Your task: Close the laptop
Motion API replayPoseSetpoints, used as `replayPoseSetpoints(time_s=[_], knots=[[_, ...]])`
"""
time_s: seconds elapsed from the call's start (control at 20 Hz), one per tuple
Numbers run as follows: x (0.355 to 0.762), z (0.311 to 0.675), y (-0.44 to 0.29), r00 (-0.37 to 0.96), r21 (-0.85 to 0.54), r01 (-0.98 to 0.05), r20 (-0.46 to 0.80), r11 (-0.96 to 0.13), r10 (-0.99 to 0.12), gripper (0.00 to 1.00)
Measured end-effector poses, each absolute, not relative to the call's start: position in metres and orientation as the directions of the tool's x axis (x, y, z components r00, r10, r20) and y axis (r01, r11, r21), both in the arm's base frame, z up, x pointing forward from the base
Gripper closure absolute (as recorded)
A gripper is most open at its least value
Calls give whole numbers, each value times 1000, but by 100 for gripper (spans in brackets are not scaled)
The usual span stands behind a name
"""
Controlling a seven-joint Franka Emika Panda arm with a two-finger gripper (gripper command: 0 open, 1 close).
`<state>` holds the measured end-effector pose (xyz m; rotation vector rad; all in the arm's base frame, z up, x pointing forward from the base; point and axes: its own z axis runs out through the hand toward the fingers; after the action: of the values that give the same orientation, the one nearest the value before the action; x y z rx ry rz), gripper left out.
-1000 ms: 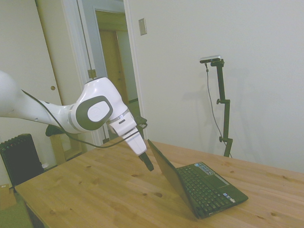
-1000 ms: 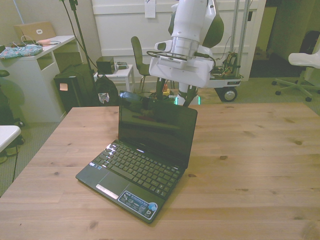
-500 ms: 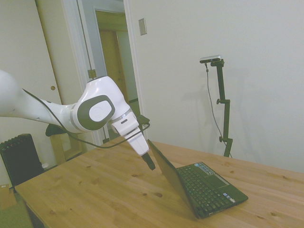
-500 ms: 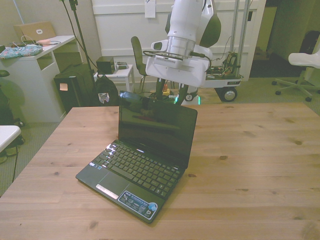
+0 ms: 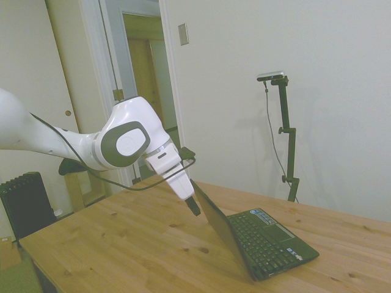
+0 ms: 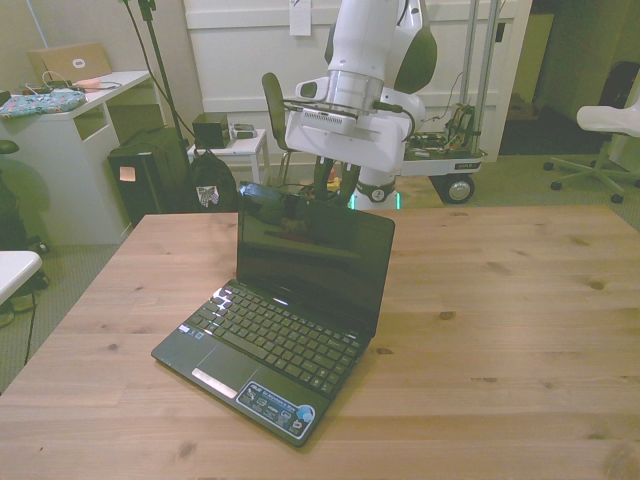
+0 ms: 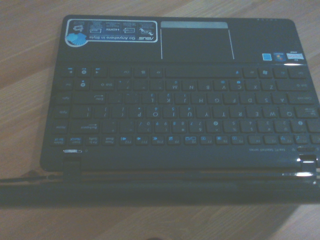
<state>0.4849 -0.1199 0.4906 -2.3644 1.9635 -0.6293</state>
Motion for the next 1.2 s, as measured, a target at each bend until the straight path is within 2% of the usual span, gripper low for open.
replayPoseSetpoints(time_s=[0.4, 1.0, 1.2], knots=[[489, 500, -151, 88, -269, -947, 308, -176, -947, 100], [552, 485, -258, 85, -225, -960, 341, -169, -936, 100], [552, 481, -292, 64, -226, -963, 329, -145, -942, 100]])
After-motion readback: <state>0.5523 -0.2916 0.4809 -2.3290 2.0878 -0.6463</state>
